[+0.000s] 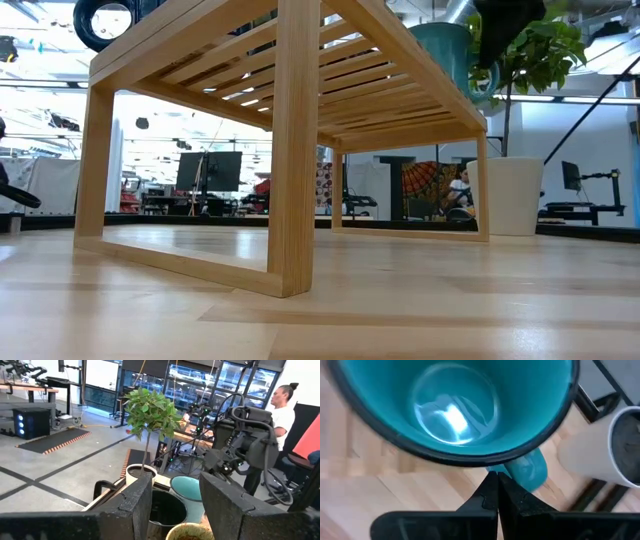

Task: Place coffee mugs
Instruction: Put the light blue mug onto the shelf, then put the orange mug on the shelf

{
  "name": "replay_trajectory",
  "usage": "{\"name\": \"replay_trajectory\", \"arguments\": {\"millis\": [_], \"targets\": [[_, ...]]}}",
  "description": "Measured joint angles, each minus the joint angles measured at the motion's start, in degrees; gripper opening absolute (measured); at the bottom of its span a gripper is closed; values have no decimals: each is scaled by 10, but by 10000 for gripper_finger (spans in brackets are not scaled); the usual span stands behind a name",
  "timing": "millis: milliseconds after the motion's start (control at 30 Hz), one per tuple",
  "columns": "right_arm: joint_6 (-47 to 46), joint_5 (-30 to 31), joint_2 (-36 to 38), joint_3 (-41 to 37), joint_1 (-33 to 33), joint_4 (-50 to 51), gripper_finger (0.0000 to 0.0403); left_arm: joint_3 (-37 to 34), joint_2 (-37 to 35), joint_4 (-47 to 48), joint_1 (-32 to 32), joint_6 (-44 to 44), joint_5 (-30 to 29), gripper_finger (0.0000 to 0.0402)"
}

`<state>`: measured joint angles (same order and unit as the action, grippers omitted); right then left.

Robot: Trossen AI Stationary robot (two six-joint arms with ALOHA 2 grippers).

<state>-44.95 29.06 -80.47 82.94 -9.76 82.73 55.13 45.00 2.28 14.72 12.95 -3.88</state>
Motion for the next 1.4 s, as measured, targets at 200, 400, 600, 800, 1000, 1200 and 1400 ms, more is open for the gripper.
{"name": "replay_trajectory", "arguments": {"millis": [200, 400, 600, 800, 1000, 1200, 1400], "targets": [[71, 22, 0, 0, 23, -4, 17, 0, 0, 0, 0, 2, 0, 149], [142, 34, 0, 0, 50, -25, 17, 0, 0, 0, 0, 2, 0, 149], [198, 41, -2, 0, 79, -53, 17, 0, 0, 0, 0, 2, 0, 149], [224, 40, -1, 0, 88, -38, 18, 0, 0, 0, 0, 2, 0, 149], [196, -22, 36, 0, 57, 20, 18, 0, 0, 0, 0, 2, 0, 149], [148, -190, 93, -4, 16, 24, 20, 0, 0, 0, 0, 2, 0, 149], [-21, -295, 175, -102, -72, -16, 30, 0, 0, 0, 0, 2, -6, 149]]}}
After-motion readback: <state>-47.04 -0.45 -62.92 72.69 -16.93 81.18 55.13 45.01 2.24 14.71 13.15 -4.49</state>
